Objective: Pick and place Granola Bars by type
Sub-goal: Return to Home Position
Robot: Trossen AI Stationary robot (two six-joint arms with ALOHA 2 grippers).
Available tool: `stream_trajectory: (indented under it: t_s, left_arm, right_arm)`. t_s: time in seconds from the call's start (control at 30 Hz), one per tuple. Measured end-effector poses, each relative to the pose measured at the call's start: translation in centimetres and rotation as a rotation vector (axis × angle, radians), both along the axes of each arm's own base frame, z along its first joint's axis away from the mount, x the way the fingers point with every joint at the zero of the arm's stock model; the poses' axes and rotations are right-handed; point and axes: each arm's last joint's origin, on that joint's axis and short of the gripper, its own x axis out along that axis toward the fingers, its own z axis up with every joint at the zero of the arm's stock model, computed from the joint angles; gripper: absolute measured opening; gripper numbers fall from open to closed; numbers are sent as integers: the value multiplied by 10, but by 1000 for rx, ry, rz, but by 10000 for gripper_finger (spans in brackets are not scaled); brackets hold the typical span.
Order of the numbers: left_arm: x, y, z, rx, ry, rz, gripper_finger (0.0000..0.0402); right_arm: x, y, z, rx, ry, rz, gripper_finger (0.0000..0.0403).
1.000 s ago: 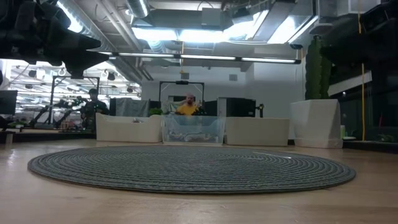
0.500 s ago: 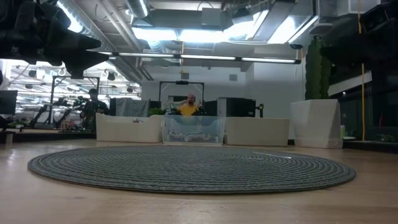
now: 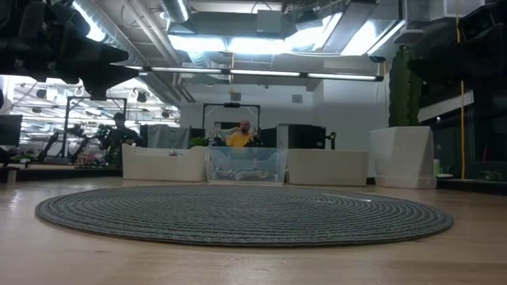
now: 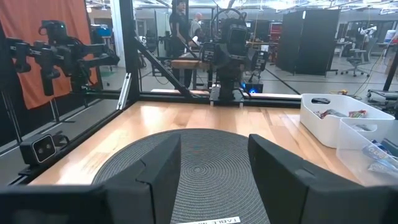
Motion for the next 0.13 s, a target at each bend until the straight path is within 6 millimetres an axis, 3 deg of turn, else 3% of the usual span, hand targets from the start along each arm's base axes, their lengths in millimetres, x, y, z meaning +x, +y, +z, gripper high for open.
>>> stream_trajectory:
  t_s: [0.13]
  left_arm:
    - [0,0,0,0,0,0,230]
  right_arm:
    - [0,0,0,0,0,0,189]
